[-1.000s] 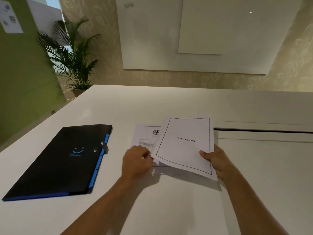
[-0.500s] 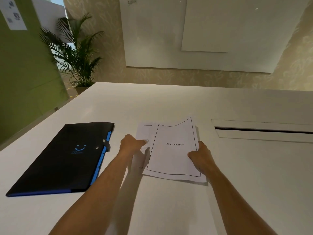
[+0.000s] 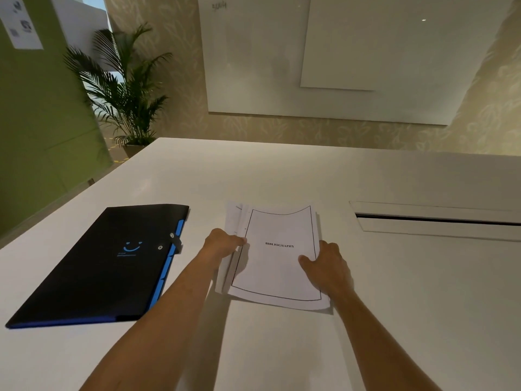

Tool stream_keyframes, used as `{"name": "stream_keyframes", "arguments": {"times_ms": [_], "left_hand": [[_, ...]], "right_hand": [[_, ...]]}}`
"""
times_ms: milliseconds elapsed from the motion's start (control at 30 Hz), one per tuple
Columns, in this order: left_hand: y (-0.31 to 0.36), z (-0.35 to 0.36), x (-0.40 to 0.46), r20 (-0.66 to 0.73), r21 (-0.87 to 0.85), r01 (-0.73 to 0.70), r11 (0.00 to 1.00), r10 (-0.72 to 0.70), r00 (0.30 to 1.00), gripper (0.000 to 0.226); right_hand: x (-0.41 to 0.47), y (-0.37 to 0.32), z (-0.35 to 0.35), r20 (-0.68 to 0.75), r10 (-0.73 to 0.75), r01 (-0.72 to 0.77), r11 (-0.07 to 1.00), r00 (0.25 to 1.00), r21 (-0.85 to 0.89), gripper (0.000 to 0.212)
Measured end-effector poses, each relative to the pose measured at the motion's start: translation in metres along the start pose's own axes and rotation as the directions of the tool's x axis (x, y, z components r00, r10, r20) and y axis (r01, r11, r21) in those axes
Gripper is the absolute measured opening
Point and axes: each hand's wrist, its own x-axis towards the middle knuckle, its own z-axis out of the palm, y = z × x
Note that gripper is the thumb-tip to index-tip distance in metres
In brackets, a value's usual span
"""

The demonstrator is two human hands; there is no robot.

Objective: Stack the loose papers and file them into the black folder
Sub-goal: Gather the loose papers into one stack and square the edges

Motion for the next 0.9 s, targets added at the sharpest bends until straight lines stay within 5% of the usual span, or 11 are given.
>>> {"name": "stream_keyframes", "arguments": {"times_ms": [200, 400, 533, 900], "left_hand": [[0.007, 0.011, -0.008, -0.047, 0.083, -0.066, 0.994, 0.070, 0.996, 0.051], [0.012, 0.013, -0.011, -0.060, 0.069, -0.072, 0.995, 0.076, 0.995, 0.080], [0.004, 0.010, -0.006, -0.045, 0.047, -0.043, 0.998, 0.045, 0.998, 0.065], [0.005, 0.015, -0.005, -0.006, 0.056, 0.000, 0.998, 0.000, 1.000, 0.067]], "right_hand": [[-0.005, -0.004, 0.003, -0.056, -0.048, 0.045, 0.997, 0.997, -0.058, 0.052], [-0.004, -0.001, 0.001, -0.035, 0.074, -0.070, 0.994, 0.997, 0.087, 0.042], [-0.004, 0.001, 0.000, -0.025, 0.092, -0.089, 0.989, 0.995, 0.118, 0.032], [-0.016, -0.003, 0.011, -0.144, -0.009, -0.005, 0.995, 0.990, -0.095, 0.041]]}}
